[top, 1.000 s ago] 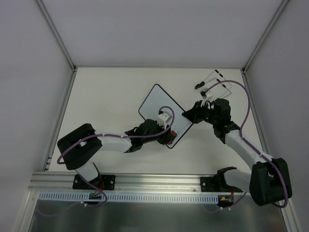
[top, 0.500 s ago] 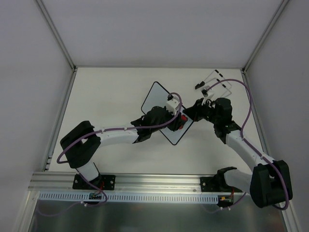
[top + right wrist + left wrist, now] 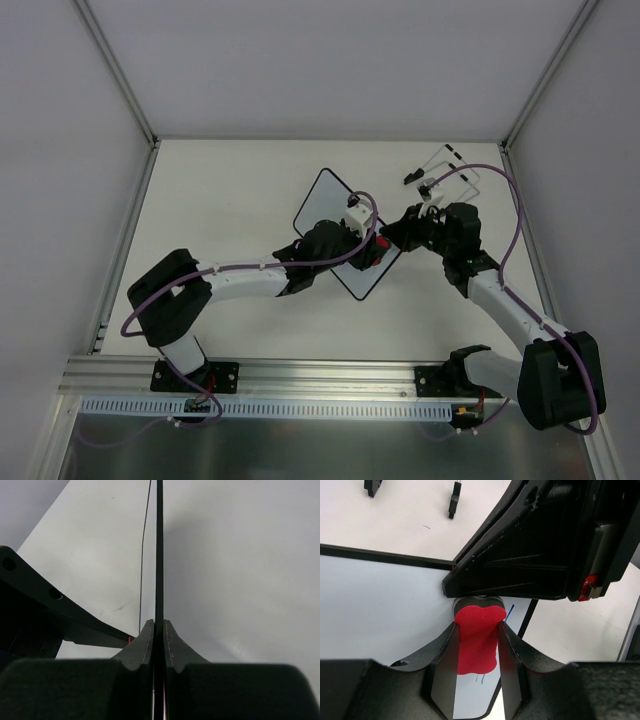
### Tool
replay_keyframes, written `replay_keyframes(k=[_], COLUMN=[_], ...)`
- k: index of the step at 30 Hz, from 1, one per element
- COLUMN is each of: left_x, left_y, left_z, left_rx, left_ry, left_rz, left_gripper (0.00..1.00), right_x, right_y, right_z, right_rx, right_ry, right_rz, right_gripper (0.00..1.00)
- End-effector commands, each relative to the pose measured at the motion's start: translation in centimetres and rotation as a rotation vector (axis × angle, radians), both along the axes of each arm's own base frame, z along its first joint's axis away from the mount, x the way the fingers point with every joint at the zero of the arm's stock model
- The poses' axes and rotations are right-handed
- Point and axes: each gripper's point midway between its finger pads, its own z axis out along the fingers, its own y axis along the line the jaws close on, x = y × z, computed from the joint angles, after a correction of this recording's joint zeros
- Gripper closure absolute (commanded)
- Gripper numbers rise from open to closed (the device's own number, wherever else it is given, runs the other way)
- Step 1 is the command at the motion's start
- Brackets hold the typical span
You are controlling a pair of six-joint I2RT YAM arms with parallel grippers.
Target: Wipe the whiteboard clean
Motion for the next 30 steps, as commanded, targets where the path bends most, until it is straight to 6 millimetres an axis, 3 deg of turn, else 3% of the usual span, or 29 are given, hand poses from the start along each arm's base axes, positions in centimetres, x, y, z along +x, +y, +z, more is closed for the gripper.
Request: replay_keyframes(k=[1, 4, 7, 11, 15, 18, 22, 30], left_x=[-0.5, -1.2, -1.4, -0.8, 0.2, 1.2, 1.6, -1.0], left_y=[1.1, 3.1, 4.4, 6.0, 6.9, 6.8, 4.6, 0.1], left_z=[-2.3, -5.3, -7.0, -9.0, -9.5, -8.6, -5.4, -0.2], left_rx=[0.027, 0.079, 0.094, 0.116, 0.119, 0.107, 0.09, 0.016], left_ry=[0.022, 0.057, 0.098, 0.137, 0.149, 0.128, 0.046, -0.027], left_rz=[0.03, 0.053, 0.085, 0.13, 0.157, 0.158, 0.082, -0.045], left_gripper=[1.0, 1.0, 1.0, 1.0, 1.0, 1.0, 1.0, 1.0], right_x=[-2.4, -2.5, -2.5, -2.5, -2.5, -2.5, -2.6, -2.4], right_y=[1.5, 1.5, 1.5, 1.5, 1.6, 1.5, 1.5, 1.6], right_z=[-1.0, -1.1, -1.2, -1.3, -1.3, -1.2, -1.2, -1.0], right_rx=[-0.009, -0.011, -0.012, -0.014, -0.015, -0.013, -0.011, -0.012], right_ry=[0.029, 0.032, 0.035, 0.036, 0.032, 0.032, 0.032, 0.027], right_rz=[0.123, 0.127, 0.13, 0.133, 0.135, 0.135, 0.135, 0.131], right_gripper=[1.0, 1.0, 1.0, 1.0, 1.0, 1.0, 1.0, 1.0])
